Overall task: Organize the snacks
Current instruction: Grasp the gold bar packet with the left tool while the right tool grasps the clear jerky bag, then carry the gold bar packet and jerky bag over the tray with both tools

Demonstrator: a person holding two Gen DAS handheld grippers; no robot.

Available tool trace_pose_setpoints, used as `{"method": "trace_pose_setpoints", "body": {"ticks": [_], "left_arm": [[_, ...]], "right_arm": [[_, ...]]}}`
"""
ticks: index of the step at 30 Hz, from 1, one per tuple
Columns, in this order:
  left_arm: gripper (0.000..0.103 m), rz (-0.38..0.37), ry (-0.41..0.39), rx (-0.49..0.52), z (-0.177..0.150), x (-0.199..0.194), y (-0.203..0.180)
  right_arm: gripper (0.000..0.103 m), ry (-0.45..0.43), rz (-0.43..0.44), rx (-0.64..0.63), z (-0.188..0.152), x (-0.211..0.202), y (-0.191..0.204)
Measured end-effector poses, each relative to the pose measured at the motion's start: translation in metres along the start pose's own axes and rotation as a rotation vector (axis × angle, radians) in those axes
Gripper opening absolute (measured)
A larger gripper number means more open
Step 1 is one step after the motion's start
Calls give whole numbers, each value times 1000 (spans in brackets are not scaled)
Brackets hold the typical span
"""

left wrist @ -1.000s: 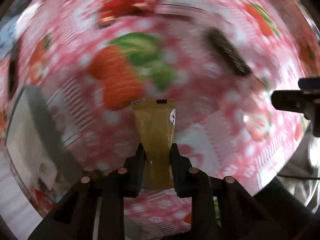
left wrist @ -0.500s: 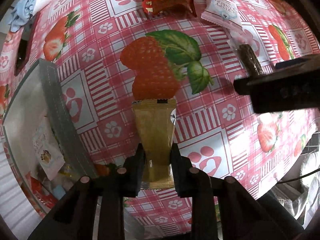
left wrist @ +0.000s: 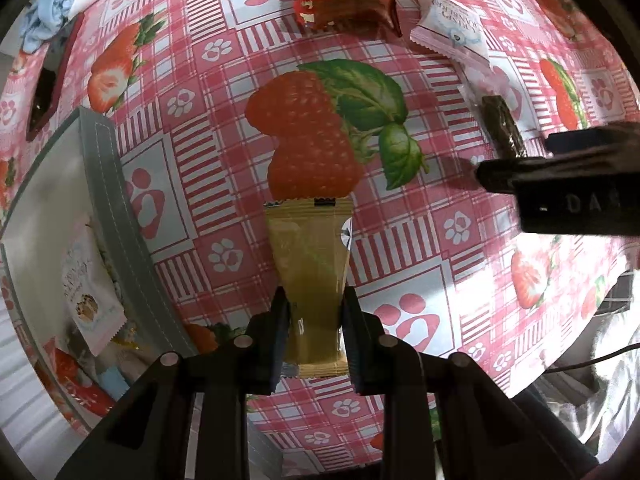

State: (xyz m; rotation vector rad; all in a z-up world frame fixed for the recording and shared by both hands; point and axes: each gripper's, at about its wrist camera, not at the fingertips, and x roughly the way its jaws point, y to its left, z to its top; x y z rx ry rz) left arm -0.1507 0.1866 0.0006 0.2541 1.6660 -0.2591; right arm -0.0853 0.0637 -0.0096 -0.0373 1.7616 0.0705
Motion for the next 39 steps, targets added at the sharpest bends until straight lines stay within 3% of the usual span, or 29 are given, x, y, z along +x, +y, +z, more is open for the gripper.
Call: {"method": "trace_pose_setpoints", "body": {"ticks": [1,2,3,4,12,18,24,27,31,39], "left_arm": [[27,-15,1,-10,0,0,3],[26,-25,3,-18,0,1,6],[25,-39,6,-29,0,1,9],[25,-47,7,-36,-1,0,11],[25,-110,-26,-55,-10,-18,30],[25,-141,-57,-40,-17,-36,39],[25,-143,-108,-44,-17,-61,48],[25,-138,-139,-64,-21,-71,62],[25,-127,-175,-103,-30,-84,82],[25,-95,-216,-225,-40,-86,126]], "right_arm": [[79,-13,-1,-12,-3,-3,-3],[57,-33,-4,-31,-7,-9,-3],[43,-56,-16,-62,-9,-16,0],[41,-57,-9,-72,-11,-20,1],[40,-30,200,31,-48,-28,-23],[40,-9,286,108,-91,-35,-28],[40,-10,320,125,-118,-45,-23],[40,-23,318,101,-112,-51,-9],[40,-42,315,55,-76,-52,8],[40,-62,300,-79,-38,-60,71]]}}
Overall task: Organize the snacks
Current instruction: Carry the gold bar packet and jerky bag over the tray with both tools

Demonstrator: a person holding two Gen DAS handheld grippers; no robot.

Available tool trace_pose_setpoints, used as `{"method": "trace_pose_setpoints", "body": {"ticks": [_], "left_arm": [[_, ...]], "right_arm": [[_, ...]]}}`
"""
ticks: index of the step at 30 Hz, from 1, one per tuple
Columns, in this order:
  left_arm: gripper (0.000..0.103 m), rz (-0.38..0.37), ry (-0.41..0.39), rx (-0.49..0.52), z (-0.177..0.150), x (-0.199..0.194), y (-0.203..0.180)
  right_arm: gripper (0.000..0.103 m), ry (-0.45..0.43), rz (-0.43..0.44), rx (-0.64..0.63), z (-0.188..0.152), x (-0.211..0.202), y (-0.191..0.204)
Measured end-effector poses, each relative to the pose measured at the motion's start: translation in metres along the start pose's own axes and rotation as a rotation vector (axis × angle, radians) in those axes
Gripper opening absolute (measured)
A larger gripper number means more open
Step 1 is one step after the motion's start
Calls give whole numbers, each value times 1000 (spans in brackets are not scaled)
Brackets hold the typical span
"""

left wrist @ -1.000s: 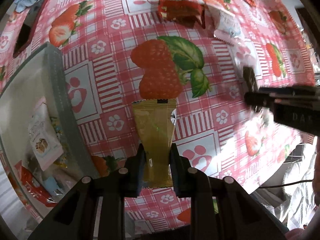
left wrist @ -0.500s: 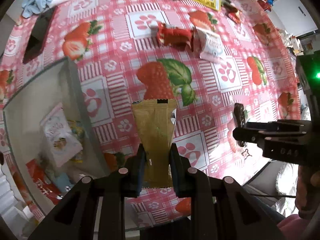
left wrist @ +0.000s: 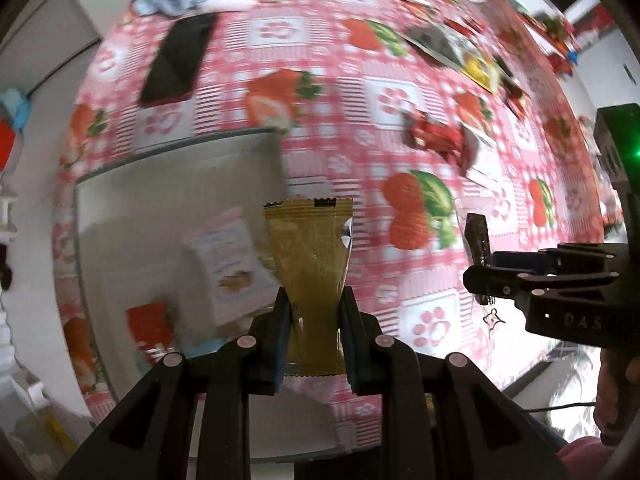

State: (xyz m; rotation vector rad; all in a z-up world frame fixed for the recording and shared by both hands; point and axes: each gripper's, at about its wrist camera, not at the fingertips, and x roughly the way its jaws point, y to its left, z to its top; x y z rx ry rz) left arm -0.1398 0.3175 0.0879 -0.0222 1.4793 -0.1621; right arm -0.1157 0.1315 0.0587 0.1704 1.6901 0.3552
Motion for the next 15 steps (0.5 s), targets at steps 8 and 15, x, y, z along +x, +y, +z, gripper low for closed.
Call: {"method": "trace_pose_setpoints", "body": {"ticks": [8,15], "left_arm": [[25,31,-14,-112,-5,-5,53],[25,46,-5,-163,-12,-2,86]], "right_arm": [[40,17,-3,-152,25,10,75],[40,36,-1,-247,38,31,133]]}}
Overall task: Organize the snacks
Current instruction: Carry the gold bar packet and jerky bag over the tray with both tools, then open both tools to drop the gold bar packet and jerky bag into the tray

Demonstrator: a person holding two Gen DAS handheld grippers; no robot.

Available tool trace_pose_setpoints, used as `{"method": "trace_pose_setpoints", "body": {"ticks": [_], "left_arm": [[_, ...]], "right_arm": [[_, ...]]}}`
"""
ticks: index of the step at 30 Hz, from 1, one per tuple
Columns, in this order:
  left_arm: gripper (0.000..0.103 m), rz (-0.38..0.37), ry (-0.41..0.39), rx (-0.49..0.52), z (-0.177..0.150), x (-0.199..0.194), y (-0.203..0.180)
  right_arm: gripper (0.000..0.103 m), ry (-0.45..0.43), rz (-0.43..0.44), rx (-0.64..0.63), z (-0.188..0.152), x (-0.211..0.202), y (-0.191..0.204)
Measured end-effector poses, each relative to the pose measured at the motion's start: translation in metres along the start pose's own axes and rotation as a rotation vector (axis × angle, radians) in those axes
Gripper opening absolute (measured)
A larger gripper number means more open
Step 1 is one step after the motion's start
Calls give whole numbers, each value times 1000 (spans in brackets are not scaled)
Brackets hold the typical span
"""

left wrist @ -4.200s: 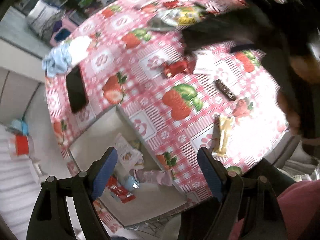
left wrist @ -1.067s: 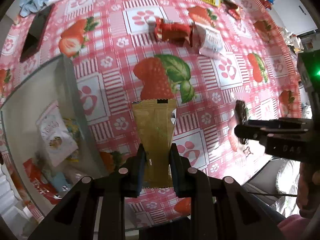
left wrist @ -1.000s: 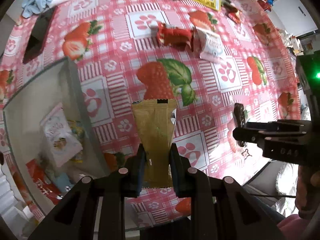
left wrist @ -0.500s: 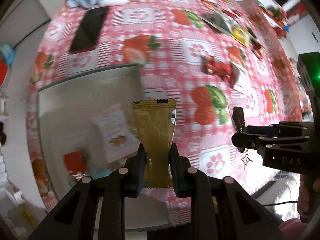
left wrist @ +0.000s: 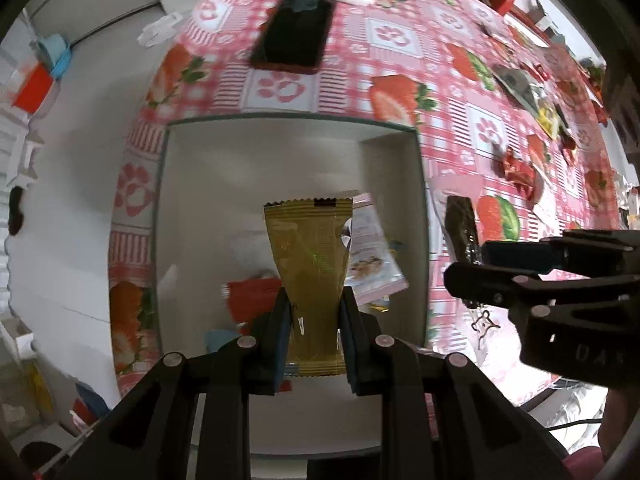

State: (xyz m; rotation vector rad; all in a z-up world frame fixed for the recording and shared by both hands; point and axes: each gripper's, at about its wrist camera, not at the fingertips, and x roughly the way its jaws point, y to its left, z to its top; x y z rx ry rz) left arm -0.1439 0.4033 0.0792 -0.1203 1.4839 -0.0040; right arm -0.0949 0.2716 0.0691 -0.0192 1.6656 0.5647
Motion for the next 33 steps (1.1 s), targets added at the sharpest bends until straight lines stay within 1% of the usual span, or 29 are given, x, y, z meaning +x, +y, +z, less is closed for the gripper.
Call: {"method": "trace_pose_setpoints", "body": {"ticks": [3,10,15,23,24,25,27,29,32,33], "left_arm": [[25,2,9,-14,-1,4,10],[25,6,25,-28,-5,12,22],[25,7,36,-24,-11,15,25],[26,22,42,-20,-16,19,24],[30,25,43,-18,-17,19,23],[35,27,43,-16,-17,19,23],[64,35,37,-16,-18,17,21],[74,42,24,-14,-18,14,18],[76,40,27,-11,-18,14,15],[76,42,31,-9,-18,14,14]], "right_arm": [[40,13,-3,-25,6,9,15],[40,38,-2,-27,13,22,31],[40,47,-8,-39,19,31,43],[41,63,-5,-55,18,44,59],[44,66,-4,-58,18,45,60],[44,67,-10,-61,17,46,61],[44,67,-27,-71,16,47,62],[44,65,-32,-69,16,47,62],[45,57,-51,-66,14,43,58],[59,54,-60,-66,14,41,56]]}}
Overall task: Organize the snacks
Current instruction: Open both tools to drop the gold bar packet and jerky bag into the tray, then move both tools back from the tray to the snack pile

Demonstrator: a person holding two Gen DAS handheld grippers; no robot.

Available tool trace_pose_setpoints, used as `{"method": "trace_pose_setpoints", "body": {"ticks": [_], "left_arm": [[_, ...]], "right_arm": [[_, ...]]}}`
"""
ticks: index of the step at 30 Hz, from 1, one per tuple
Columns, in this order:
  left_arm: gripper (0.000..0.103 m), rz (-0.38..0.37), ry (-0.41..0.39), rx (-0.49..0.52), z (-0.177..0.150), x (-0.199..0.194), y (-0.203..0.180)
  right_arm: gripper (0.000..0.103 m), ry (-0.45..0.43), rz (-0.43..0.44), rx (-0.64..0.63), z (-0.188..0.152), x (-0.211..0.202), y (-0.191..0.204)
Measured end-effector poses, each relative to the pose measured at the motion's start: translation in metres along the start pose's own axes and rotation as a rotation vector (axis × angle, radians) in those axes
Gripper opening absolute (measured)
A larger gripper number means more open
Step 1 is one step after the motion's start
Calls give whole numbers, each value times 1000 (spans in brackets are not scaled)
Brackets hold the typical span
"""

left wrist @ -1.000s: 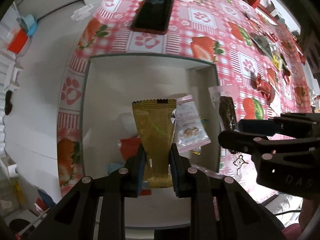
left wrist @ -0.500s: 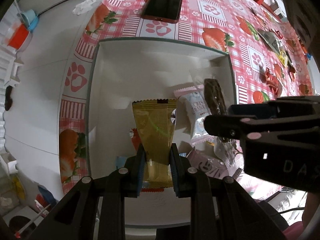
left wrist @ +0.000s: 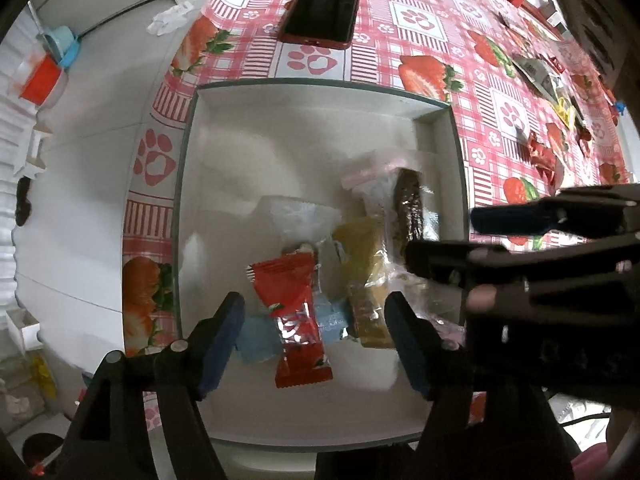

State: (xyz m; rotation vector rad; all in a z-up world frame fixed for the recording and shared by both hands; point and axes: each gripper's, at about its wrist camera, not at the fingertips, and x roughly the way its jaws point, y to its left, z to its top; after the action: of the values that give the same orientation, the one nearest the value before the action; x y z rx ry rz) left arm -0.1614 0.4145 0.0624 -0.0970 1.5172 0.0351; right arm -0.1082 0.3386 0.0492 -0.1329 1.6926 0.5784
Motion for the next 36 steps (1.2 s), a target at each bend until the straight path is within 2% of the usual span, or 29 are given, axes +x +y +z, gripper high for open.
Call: {"method": "trace_pose_setpoints", "body": {"ticks": [2,17,24,36], "left_arm": [[76,1,6,2,0,1,-2],[77,4,-5,47,-1,-8,-37],[77,16,-7,83,0,-11,-57],[77,32,-8,141,6,-13,-88]], "right_arm": [[85,-12,-10,-3,-2,-3,-2],[85,-162,-157,17,-29,-48,-32],[85,-212,-157,64,-39,-66,-50],[85,-242,-146,131,-53,-80,-81]]}}
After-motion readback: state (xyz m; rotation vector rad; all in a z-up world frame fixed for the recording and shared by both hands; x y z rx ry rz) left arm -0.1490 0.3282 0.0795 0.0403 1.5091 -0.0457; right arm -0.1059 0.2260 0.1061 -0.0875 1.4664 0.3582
